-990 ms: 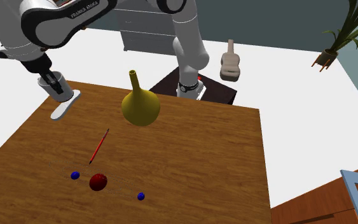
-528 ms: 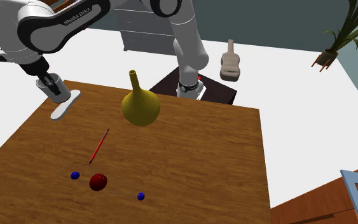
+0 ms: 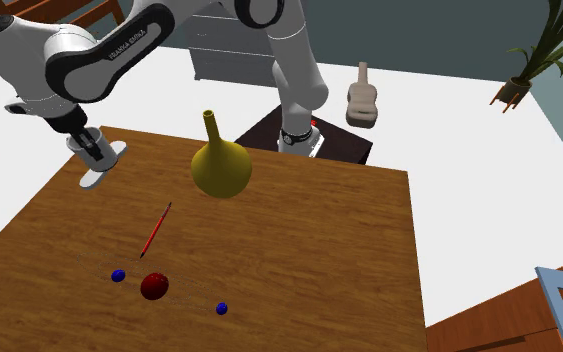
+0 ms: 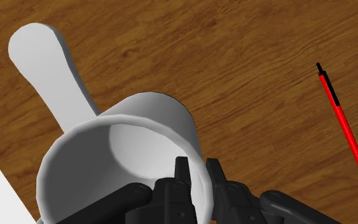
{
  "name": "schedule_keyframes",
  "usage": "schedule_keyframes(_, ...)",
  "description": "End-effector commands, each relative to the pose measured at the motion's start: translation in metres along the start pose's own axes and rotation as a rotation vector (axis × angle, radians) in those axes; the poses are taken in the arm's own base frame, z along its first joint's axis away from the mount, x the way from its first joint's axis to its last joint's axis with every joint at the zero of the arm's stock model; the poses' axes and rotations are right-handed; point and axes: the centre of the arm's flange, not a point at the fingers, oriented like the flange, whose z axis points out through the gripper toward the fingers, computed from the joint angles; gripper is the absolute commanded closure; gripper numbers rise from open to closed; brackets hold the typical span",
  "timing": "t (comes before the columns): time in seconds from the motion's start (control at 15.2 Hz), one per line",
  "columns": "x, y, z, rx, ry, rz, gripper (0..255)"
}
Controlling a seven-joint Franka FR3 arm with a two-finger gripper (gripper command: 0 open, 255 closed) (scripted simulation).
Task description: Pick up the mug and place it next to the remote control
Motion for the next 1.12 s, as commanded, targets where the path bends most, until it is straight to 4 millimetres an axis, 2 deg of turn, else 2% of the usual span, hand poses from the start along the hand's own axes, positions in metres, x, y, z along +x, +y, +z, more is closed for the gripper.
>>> schedule_keyframes(0.0, 0.000, -0.001, 0.010, 0.000, 0.001, 0.000, 255)
schedule_keyframes(1.06, 0.001, -0.007, 0.094, 0.000, 0.001, 0.000, 255)
